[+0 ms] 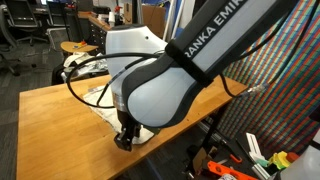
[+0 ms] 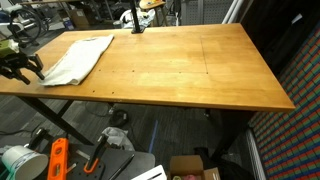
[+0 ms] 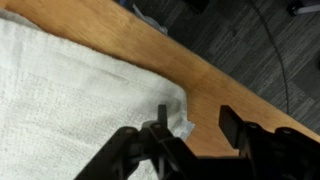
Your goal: Fold the cloth once
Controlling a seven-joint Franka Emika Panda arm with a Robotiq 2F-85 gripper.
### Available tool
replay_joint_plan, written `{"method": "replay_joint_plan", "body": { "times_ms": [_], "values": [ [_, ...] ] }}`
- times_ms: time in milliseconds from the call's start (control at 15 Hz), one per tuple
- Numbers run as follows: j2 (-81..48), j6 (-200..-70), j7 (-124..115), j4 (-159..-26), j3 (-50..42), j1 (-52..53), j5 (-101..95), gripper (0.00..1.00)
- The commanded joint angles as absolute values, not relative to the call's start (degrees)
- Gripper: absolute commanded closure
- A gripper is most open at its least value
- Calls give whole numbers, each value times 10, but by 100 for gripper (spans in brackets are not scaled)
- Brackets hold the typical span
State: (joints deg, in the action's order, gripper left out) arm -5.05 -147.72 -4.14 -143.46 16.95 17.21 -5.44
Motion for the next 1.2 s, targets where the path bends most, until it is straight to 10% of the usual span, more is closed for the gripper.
{"method": "replay_joint_plan", "body": {
  "times_ms": [0, 1133],
  "values": [
    [-21, -1498, -89, -1432, 152, 170, -103, 10],
    [-213, -1353, -141, -1132, 89, 152, -118, 0]
  ]
}}
